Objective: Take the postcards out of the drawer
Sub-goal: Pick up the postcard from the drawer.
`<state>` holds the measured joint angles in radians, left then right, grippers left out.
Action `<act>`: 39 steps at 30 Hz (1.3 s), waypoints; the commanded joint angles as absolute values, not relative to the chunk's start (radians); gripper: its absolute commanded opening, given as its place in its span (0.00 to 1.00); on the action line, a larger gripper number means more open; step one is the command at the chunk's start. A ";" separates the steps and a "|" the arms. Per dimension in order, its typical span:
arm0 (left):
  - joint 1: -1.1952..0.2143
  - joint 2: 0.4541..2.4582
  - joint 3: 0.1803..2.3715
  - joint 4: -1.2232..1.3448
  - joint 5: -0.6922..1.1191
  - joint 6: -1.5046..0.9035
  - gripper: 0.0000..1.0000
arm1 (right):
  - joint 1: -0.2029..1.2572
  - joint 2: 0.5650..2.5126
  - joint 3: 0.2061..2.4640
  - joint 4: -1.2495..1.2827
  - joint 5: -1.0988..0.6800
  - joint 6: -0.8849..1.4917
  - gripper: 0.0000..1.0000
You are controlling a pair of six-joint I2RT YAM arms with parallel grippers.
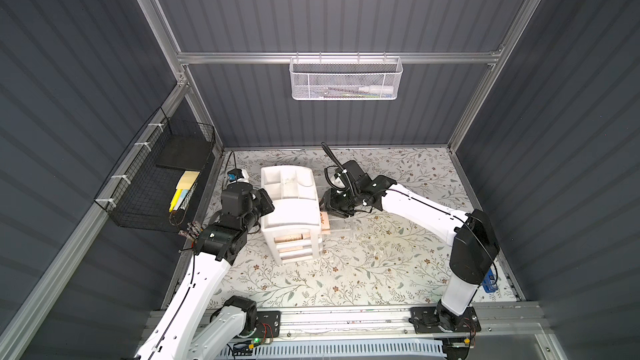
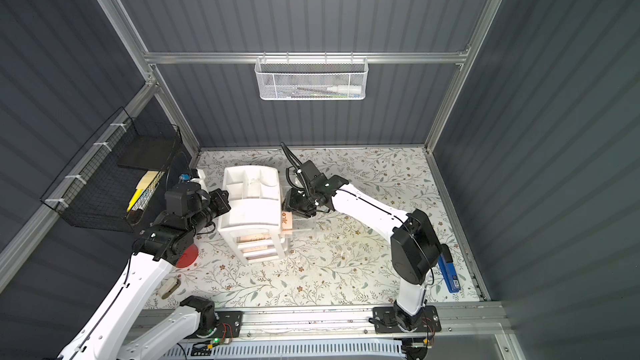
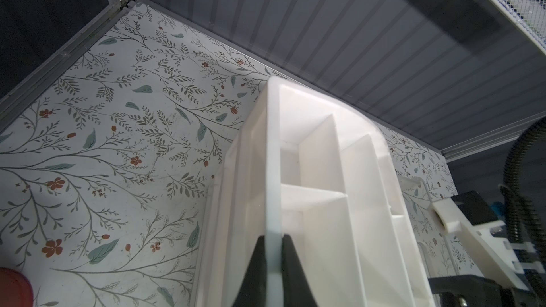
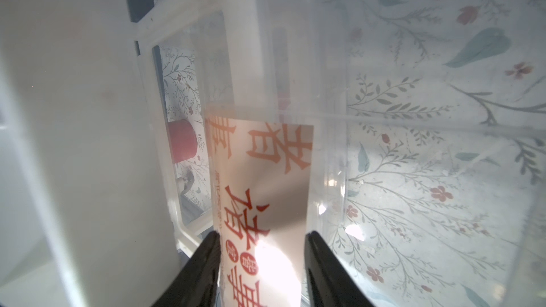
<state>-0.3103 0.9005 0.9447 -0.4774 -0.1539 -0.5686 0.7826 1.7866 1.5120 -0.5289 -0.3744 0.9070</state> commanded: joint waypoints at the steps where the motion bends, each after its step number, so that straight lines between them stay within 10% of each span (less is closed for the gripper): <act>1: -0.330 0.914 0.913 -0.511 -0.072 -0.542 0.00 | 0.818 1.733 1.519 -0.393 -0.479 0.924 0.49; 24: -0.330 0.911 0.907 -0.505 -0.066 -0.543 0.00 | 0.818 1.716 1.512 -0.350 -0.504 0.925 0.39; 39: -0.330 0.908 0.896 -0.497 -0.071 -0.547 0.00 | 0.815 1.687 1.523 -0.422 -0.448 0.884 0.04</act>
<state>-0.3107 0.8944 0.9360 -0.4664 -0.1387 -0.5686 0.7891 1.7515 1.4921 -0.4683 -0.4164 0.9043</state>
